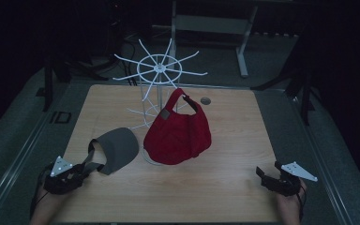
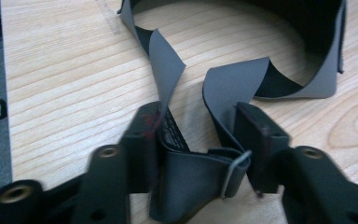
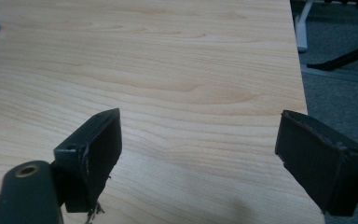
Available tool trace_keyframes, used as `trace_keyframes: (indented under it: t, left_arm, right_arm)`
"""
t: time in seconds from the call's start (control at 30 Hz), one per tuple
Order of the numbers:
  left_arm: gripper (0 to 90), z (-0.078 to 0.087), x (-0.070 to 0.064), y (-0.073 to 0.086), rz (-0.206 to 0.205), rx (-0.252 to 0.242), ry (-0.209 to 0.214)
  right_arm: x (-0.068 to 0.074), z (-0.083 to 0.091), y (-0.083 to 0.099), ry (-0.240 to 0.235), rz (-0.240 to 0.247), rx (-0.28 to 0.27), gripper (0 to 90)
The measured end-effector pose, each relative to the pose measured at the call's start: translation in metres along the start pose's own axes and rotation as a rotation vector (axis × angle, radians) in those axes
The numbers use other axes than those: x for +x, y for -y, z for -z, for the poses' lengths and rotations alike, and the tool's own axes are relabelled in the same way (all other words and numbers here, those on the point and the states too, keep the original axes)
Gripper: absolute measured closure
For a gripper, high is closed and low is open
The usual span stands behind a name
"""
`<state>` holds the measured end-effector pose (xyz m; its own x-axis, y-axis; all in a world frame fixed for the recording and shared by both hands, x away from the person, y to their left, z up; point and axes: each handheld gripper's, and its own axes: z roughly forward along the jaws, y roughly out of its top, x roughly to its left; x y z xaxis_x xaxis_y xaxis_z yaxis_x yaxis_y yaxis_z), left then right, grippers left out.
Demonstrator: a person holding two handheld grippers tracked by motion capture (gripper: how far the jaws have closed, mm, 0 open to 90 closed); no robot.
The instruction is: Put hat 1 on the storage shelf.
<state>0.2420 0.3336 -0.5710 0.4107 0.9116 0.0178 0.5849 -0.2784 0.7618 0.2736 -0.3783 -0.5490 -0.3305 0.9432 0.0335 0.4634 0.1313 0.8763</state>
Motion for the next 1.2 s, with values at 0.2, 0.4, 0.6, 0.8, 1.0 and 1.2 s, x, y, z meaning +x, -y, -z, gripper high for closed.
trace_keyframes:
  t: [0.2, 0.4, 0.6, 0.8, 1.0, 1.2]
  left_arm:
    - [79.3, 0.0, -0.004, 0.0, 0.005, 0.0, -0.025]
    - [81.8, 0.007, -0.002, -0.003, 0.027, -0.047, -0.045]
    - [82.3, 0.024, 0.0, -0.015, 0.045, -0.12, -0.047]
    - [82.4, 0.039, -0.005, -0.033, 0.009, -0.171, -0.04]
    - [82.6, 0.047, -0.01, -0.05, -0.017, -0.199, -0.039]
    - [82.6, 0.06, -0.018, -0.067, -0.037, -0.272, -0.01]
  right_arm:
    - [-0.001, -0.002, 0.001, 0.006, -0.013, 0.009, 14.5]
    - [0.0, -0.003, 0.001, 0.006, -0.017, 0.012, 14.5]
    - [-0.003, -0.002, 0.001, 0.005, -0.036, 0.004, 14.5]
    - [-0.003, -0.002, 0.002, 0.005, -0.041, 0.004, 14.5]
    - [-0.004, 0.0, 0.002, 0.007, -0.047, 0.0, 14.5]
    - [-0.005, 0.0, 0.003, 0.007, -0.047, -0.003, 14.5]
